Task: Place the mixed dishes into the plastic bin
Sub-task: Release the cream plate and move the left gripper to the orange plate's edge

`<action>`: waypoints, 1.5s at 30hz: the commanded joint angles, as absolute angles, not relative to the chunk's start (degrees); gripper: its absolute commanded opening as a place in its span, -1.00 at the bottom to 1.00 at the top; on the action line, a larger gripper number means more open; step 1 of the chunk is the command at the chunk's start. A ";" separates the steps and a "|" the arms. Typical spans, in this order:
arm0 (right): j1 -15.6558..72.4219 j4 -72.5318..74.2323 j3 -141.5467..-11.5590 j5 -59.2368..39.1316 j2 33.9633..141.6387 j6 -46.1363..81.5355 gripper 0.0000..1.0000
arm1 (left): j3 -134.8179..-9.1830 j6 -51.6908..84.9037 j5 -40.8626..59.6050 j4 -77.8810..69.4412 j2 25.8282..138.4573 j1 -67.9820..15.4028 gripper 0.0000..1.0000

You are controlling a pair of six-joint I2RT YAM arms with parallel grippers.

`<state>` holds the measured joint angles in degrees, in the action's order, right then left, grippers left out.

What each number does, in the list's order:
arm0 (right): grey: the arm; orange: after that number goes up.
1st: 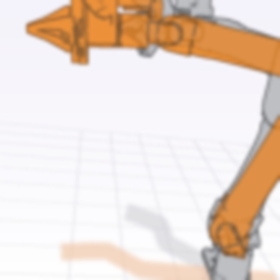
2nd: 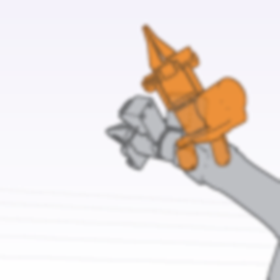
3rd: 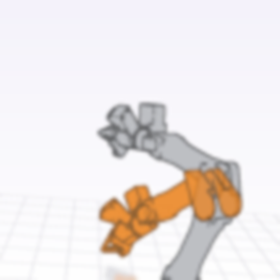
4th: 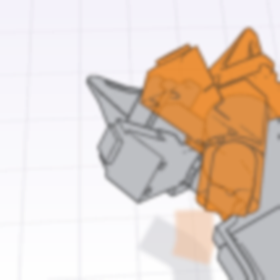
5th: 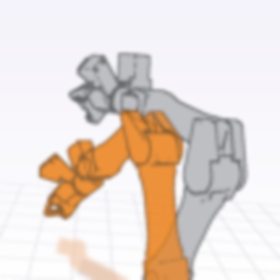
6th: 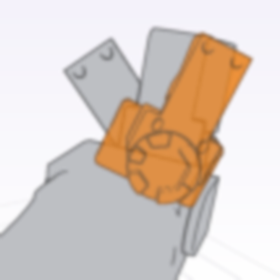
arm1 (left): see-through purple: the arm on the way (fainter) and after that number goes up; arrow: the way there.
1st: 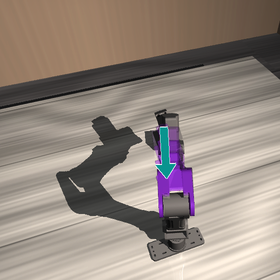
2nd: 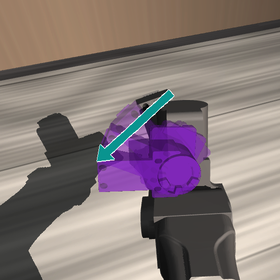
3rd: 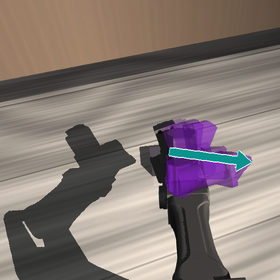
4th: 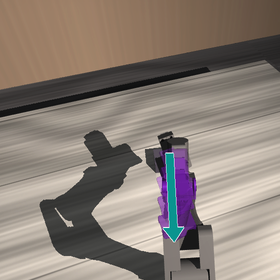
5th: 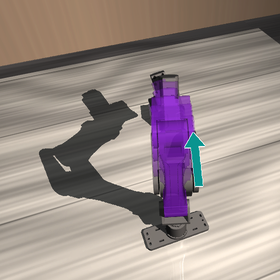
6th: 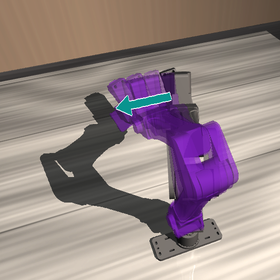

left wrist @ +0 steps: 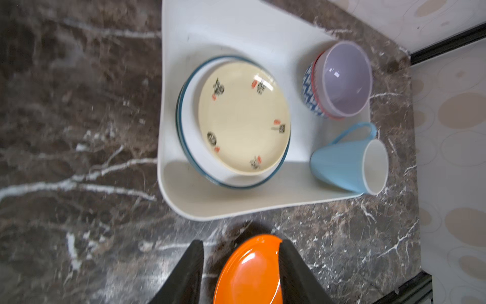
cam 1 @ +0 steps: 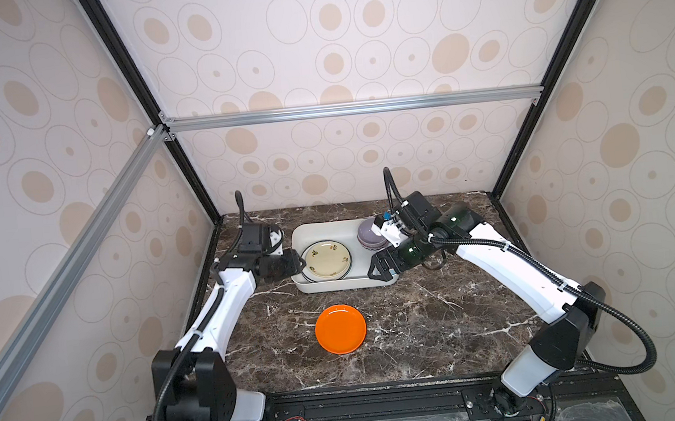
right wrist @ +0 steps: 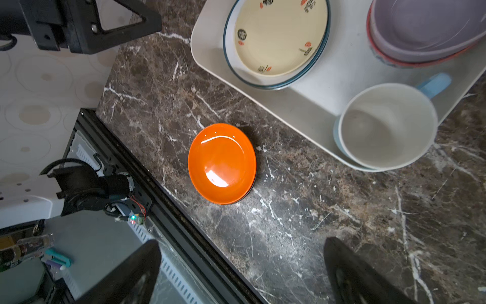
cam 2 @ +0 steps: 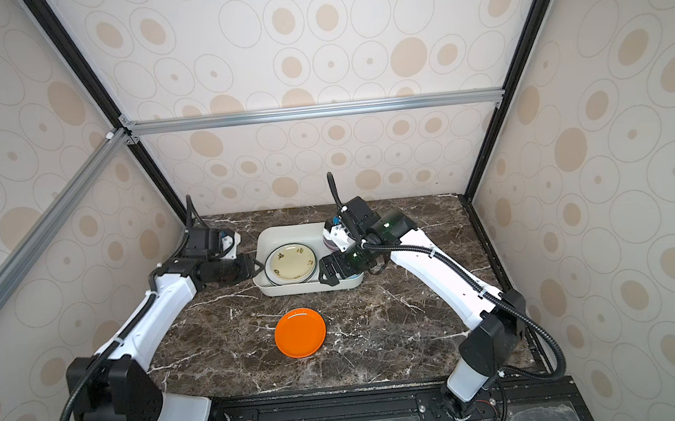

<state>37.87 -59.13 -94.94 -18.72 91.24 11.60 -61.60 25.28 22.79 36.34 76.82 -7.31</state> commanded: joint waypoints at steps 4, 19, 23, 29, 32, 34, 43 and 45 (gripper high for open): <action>41.03 -55.49 -86.37 -19.77 84.75 14.11 0.99 | -44.97 34.55 19.40 39.73 63.00 -12.31 0.01; 47.00 -53.28 -72.69 -16.12 71.02 21.63 0.99 | -28.61 48.61 11.90 33.24 50.98 -27.26 0.01; 48.13 -54.13 -72.07 -14.38 69.44 22.50 0.99 | -29.11 48.00 10.57 29.42 55.16 -28.11 0.01; 48.16 -56.03 -75.67 -12.17 71.30 20.59 0.99 | -32.50 46.17 9.82 25.41 62.82 -28.45 0.00; 48.21 -56.09 -76.84 -12.32 72.29 20.01 0.99 | -33.90 44.95 9.14 24.59 65.85 -28.56 0.00; 48.17 -55.64 -76.82 -12.41 72.42 19.78 0.99 | -34.24 44.48 9.06 23.47 67.61 -28.51 0.00; 48.20 -55.90 -77.00 -11.25 73.04 18.56 0.99 | -35.91 42.28 7.45 22.44 73.45 -28.49 -0.16; 48.09 -56.04 -76.52 -11.17 72.79 18.51 0.99 | -36.19 41.75 7.16 22.60 74.19 -28.52 -0.26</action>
